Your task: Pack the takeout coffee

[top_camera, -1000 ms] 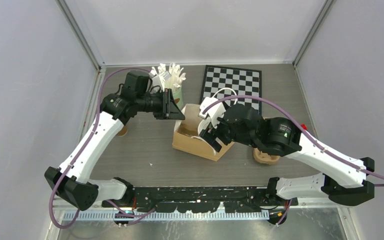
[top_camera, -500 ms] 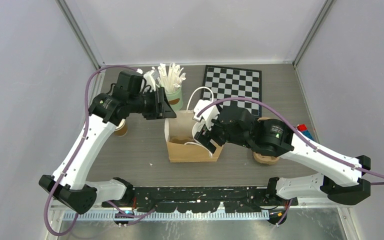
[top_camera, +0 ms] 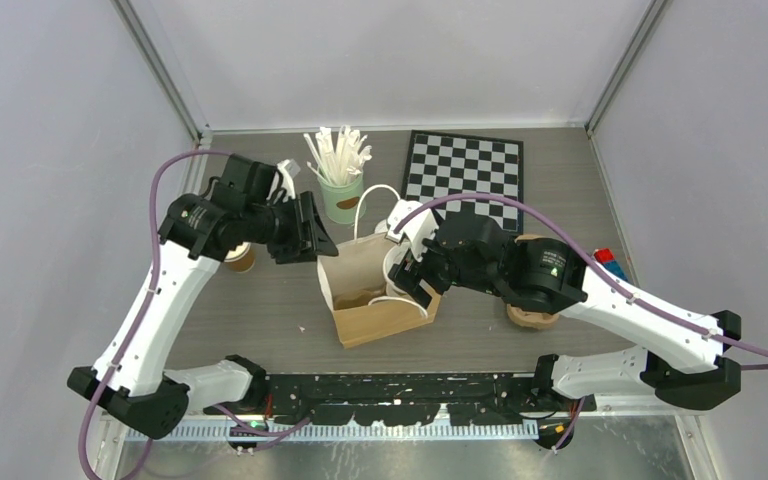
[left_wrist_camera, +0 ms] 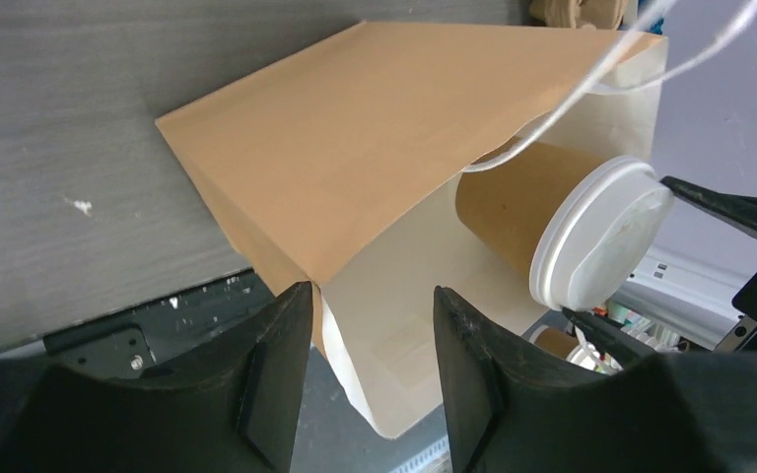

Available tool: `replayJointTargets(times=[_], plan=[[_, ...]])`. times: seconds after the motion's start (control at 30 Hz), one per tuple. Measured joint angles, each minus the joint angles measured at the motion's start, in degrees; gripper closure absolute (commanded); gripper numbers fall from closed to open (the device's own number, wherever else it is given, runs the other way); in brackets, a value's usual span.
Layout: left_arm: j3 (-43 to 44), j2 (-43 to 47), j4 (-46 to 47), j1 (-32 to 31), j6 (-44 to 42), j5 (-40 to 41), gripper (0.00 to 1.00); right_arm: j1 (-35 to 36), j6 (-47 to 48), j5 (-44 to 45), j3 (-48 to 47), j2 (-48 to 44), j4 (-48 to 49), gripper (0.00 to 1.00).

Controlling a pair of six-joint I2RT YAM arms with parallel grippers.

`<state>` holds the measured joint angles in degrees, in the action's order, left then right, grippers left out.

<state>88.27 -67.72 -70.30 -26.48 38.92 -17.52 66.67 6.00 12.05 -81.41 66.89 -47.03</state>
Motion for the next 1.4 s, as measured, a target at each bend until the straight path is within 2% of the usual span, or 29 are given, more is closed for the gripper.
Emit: replayJointTargets(times=[0.27,0.47,0.73,0.87,0.97,1.4], plan=[[1.6,0.5,-7.8,0.0,3.4,1.1,0.45,0.1,-0.8,0.0,0.2,0.0,-0.1,0.21],[0.5,2.6,-9.3,0.0,5.9,0.8,0.54,0.4,-1.6,0.1,0.5,-0.1,-0.2,0.21],[-6.2,4.9,-4.9,0.0,9.4,-1.7,0.65,0.9,-1.9,0.7,0.7,-0.7,-0.2,0.21],[-6.2,3.5,-2.8,0.0,8.8,-2.1,0.91,1.0,-1.9,1.2,1.1,-1.3,-0.2,0.21],[-6.6,3.0,-0.3,0.0,7.4,-2.5,1.0,1.0,-1.9,1.7,1.7,-2.1,-0.2,0.21],[-10.1,3.1,18.3,0.0,-7.5,-5.1,1.0,1.0,1.4,5.9,1.8,-2.4,0.5,0.21]])
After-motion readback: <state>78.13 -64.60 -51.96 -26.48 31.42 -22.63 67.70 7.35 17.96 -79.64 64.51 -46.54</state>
